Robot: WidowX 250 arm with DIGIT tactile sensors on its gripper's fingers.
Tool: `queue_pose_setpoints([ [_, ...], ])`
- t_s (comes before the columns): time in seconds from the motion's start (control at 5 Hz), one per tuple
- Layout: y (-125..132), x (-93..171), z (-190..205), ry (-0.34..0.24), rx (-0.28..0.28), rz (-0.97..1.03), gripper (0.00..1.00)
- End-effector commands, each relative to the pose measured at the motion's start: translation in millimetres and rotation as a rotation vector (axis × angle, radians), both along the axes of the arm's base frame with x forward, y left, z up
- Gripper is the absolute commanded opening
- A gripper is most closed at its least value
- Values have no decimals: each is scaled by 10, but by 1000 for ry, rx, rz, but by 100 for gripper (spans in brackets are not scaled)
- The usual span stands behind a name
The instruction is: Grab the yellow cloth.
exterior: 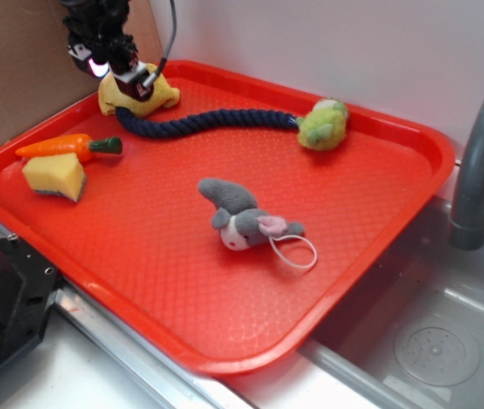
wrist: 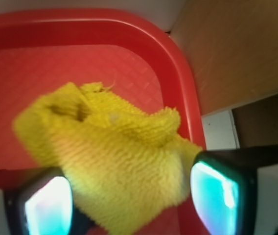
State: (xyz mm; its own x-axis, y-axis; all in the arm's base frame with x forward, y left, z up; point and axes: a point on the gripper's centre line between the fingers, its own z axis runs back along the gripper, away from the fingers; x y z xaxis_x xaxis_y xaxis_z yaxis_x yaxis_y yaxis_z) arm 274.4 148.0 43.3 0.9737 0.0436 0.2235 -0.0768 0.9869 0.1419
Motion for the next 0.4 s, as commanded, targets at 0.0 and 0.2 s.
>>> queue_pose_setpoints([
  [0.0,-20,199,-85,-17,-156,-110,0],
  [0.2,12,161,14,-11,-188,-94,0],
])
